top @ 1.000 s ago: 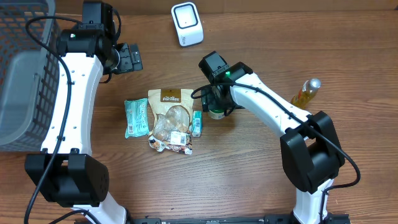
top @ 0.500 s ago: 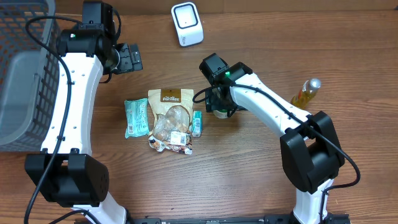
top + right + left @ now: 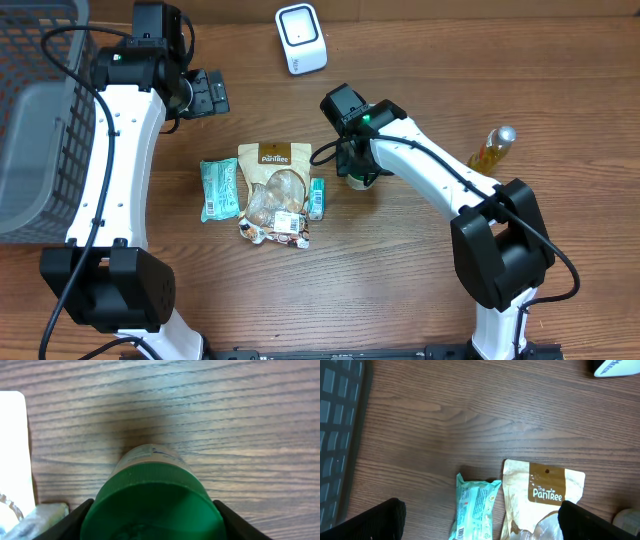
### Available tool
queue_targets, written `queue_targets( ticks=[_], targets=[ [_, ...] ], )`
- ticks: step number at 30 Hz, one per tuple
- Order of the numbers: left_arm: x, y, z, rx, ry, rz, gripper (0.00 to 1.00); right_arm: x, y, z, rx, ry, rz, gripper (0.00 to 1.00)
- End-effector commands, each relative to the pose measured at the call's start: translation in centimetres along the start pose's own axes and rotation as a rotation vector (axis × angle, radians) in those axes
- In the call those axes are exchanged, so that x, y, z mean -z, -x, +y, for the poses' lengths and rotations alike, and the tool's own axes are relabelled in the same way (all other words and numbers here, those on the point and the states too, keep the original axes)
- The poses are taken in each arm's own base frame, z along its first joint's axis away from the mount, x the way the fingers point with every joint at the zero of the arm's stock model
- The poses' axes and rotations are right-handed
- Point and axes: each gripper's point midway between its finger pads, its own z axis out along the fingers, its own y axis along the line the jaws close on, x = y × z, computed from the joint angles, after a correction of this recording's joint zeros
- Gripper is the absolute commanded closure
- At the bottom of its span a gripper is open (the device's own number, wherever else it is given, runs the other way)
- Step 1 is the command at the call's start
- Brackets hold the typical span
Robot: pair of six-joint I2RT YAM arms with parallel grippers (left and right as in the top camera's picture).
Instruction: Scan the item barcode
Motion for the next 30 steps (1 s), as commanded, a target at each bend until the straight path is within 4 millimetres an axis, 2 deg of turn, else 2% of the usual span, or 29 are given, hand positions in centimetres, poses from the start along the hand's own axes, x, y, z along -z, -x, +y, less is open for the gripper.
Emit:
queue_targets(
  ticks=[1,6,10,14,16,17,25,30],
  targets=[
    [0.6,0.3,-0.3,-0.001,-0.009,-0.018,0.0,-0.2,-0.4,-0.1,0.002,-0.005,0.015,0.43],
    [0.6,0.3,-0.3,-0.001,-0.009,-0.018,0.0,-0.2,-1.4,-0.7,-0.046,-0.031,0.052,0.43],
    [0.6,0.3,-0.3,-0.001,-0.009,-0.018,0.0,-0.2,-0.9,-0.5,-0.048,-0.022,0.033,0.28],
    [0.6,0.3,-0.3,-0.001,-0.009,-0.018,0.0,-0.2,-0.7,-0.3,-0.051,-0.012,0.024,0.19],
    [0.6,0.3,-0.3,-0.001,-0.009,-0.018,0.0,-0.2,-0.1,0.0,-0.015,-0.002,0.004,0.03],
    [0.6,0.3,-0.3,-0.001,-0.009,-0.018,0.01,-0.2,-0.1,0.0,0.007,0.0,0.001,0.01],
    [0.6,0.3,-0.3,-0.001,-0.009,-0.018,0.0,-0.3,-0.2,-0.1,0.043,-0.005,0.009,0.0],
    [0.6,0.3,-0.3,-0.001,-0.009,-0.018,0.0,-1.4,-0.7,-0.1,0.049,-0.022,0.037,0.0]
  ],
)
